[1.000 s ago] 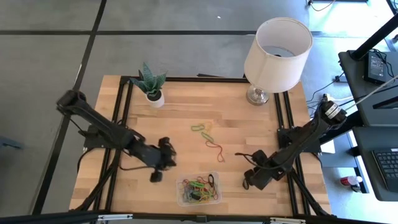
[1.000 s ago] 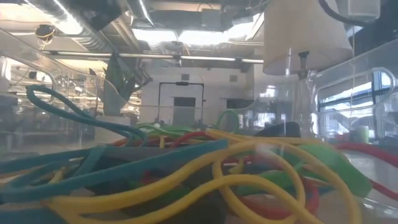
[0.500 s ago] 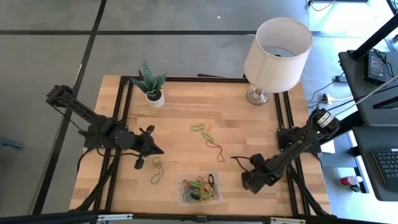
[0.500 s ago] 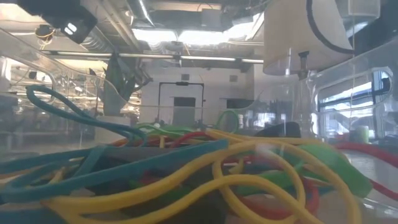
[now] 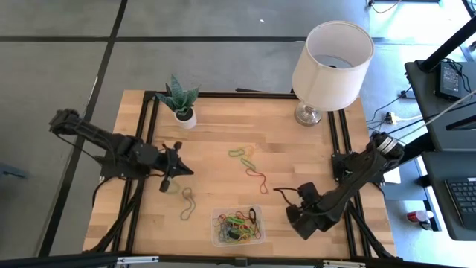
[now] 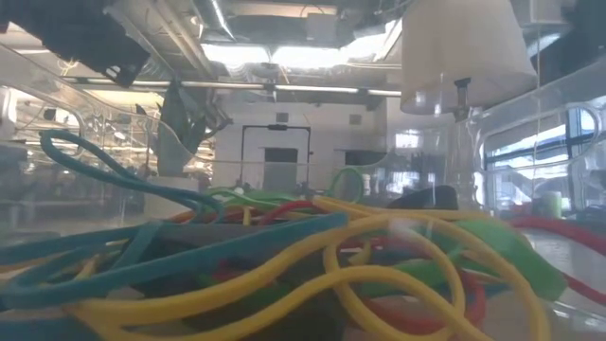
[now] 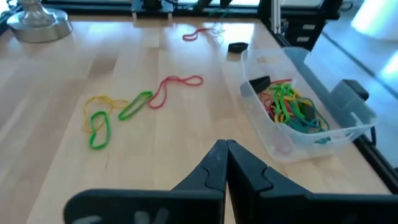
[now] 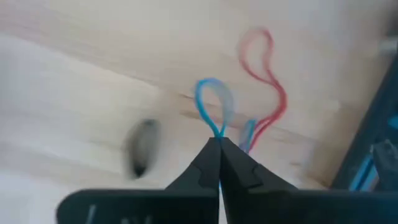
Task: Pick and place rubber bands into bin
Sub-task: Put the blue rubber band into the transparent bin
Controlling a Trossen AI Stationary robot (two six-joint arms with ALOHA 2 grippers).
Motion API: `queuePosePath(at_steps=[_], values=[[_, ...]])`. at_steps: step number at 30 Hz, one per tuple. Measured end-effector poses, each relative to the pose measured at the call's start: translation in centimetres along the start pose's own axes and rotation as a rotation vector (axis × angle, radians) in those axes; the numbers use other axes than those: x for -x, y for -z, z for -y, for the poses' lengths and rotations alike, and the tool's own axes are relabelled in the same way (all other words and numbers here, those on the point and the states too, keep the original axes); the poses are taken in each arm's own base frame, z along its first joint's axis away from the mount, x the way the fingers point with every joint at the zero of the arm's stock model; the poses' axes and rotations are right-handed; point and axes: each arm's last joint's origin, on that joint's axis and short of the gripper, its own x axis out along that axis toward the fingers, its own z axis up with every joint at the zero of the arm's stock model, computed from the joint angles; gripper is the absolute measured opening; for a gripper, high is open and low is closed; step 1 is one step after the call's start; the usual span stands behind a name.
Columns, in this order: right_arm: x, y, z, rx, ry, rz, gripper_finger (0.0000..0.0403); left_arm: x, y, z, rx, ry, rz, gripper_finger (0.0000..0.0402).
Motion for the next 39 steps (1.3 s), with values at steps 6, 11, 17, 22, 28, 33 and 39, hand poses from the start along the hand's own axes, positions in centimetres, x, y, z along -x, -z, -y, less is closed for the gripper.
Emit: queuePosePath(at_steps=[6,11,17,22,28,33,39], values=[[6.1,-0.7,-1.4,0.058,-0.222,0.170,0.0001,0.2,0.6,-0.5,0.026,0.021,0.003,0.0002],[9.1,-1.0,-3.9,0.160,-0.347,0.244,0.0001,0.0,0.9,-0.5,0.034,0.038,-0.008,0.0002],[11.2,-0.7,-8.6,0.319,-0.447,0.322,0.0000,0.0,0.9,-0.5,0.035,0.038,-0.008,0.0002],[10.7,-0.3,-12.6,0.426,-0.492,0.356,0.0000,0.0,0.9,-0.5,0.035,0.038,-0.008,0.0002],[6.1,0.2,-16.0,0.483,-0.388,0.342,0.0000,0.0,0.9,-0.5,0.035,0.038,-0.008,0.0002],[2.3,0.6,-17.8,0.507,-0.301,0.279,0.0002,0.0,0.9,-0.5,0.051,0.037,-0.010,0.0002],[1.5,0.8,-17.9,0.481,-0.273,0.213,0.0026,0.0,0.9,-0.5,0.055,0.038,-0.009,0.0002]])
